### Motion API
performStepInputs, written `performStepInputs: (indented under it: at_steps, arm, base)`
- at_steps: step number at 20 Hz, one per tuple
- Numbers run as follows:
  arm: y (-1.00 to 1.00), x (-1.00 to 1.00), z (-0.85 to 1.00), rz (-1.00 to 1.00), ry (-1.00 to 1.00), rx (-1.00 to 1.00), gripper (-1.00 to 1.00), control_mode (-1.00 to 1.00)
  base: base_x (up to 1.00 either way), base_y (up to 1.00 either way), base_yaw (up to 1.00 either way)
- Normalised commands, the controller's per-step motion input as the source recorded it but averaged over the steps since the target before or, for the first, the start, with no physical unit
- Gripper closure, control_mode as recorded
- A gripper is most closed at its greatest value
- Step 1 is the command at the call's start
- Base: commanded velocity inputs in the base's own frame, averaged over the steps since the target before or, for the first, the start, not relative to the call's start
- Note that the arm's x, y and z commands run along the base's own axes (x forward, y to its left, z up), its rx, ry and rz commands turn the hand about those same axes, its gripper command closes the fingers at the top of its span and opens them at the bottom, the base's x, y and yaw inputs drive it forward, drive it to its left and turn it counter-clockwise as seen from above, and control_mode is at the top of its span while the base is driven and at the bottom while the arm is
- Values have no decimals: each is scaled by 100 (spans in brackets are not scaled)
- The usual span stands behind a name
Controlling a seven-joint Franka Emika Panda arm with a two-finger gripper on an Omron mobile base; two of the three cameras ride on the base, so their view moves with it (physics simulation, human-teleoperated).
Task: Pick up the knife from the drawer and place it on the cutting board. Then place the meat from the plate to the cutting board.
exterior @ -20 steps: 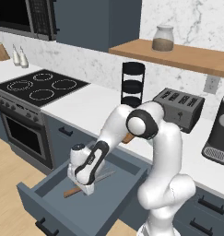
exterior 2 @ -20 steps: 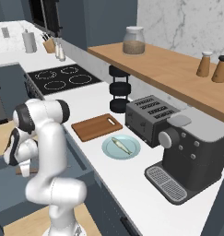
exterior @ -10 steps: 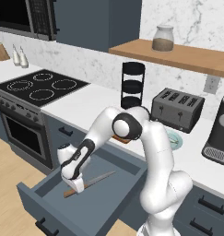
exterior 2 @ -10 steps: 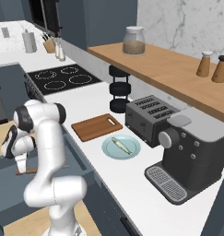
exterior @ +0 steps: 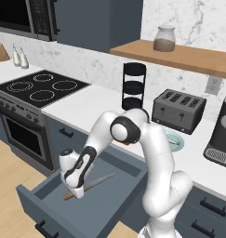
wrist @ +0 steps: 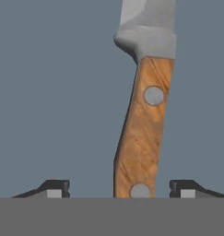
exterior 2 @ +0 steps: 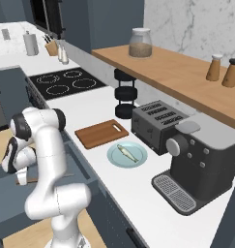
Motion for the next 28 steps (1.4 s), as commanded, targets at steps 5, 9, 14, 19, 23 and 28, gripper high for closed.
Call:
performStepInputs:
  at_steps: [5, 9, 14, 19, 23, 28]
  arm:
    - [0, 0, -66, 0, -4, 0, 100, -100]
    - [0, 0, -47, 0, -2, 0, 100, -100]
    - [6, -5, -1, 0, -1, 0, 100, -100]
    - [1, -45, 75, 0, -1, 0, 100, -100]
    - [0, -77, 100, 0, -6, 0, 100, -100]
    - [0, -87, 100, 0, -4, 0, 100, -100]
  base:
    - [0, 0, 0]
    - [0, 0, 0]
    - [0, 0, 0]
    - [0, 0, 0]
    - [0, 0, 0]
    - [0, 0, 0]
